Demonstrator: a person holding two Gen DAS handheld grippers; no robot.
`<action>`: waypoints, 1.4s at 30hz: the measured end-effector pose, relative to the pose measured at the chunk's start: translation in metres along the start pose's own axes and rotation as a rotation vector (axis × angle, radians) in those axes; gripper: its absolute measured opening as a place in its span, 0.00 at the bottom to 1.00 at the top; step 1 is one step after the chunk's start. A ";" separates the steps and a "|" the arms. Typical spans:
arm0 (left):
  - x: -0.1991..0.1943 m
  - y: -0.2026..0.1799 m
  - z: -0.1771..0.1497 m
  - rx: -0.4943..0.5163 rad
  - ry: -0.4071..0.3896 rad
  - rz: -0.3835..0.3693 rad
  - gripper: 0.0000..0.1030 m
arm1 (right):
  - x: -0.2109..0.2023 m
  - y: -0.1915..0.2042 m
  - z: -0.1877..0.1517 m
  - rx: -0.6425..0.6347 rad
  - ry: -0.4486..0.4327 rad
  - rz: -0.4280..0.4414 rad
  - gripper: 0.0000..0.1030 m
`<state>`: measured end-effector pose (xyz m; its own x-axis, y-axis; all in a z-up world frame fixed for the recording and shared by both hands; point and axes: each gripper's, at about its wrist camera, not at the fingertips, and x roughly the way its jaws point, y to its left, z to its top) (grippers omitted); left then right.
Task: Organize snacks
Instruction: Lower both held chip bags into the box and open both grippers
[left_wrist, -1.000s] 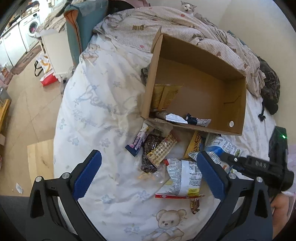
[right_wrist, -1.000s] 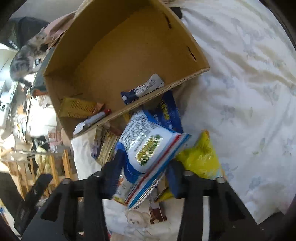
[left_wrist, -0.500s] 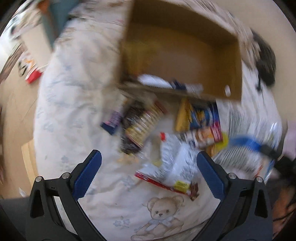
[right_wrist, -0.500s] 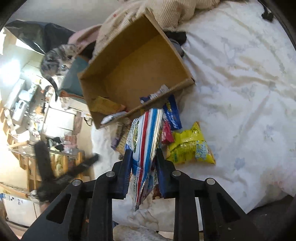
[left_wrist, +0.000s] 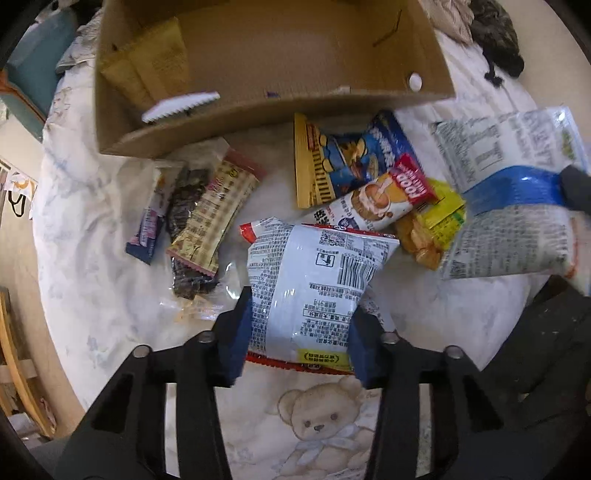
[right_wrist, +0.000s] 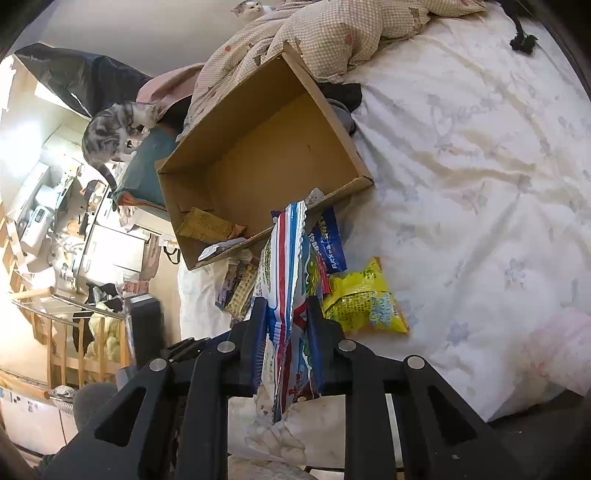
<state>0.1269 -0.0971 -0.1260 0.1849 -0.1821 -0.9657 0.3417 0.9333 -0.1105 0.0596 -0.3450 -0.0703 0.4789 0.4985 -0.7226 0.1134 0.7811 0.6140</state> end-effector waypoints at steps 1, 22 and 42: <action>-0.006 0.002 -0.001 -0.009 -0.010 -0.009 0.35 | -0.002 0.000 -0.001 -0.002 -0.006 -0.001 0.20; -0.123 0.069 0.007 -0.281 -0.382 0.173 0.35 | -0.017 0.049 0.025 -0.099 -0.084 0.131 0.08; -0.084 0.085 0.134 -0.271 -0.337 0.157 0.35 | 0.035 0.059 0.130 -0.115 -0.109 0.101 0.04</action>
<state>0.2635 -0.0440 -0.0224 0.5198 -0.0804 -0.8505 0.0402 0.9968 -0.0696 0.1961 -0.3308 -0.0182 0.5746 0.5380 -0.6167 -0.0372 0.7699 0.6371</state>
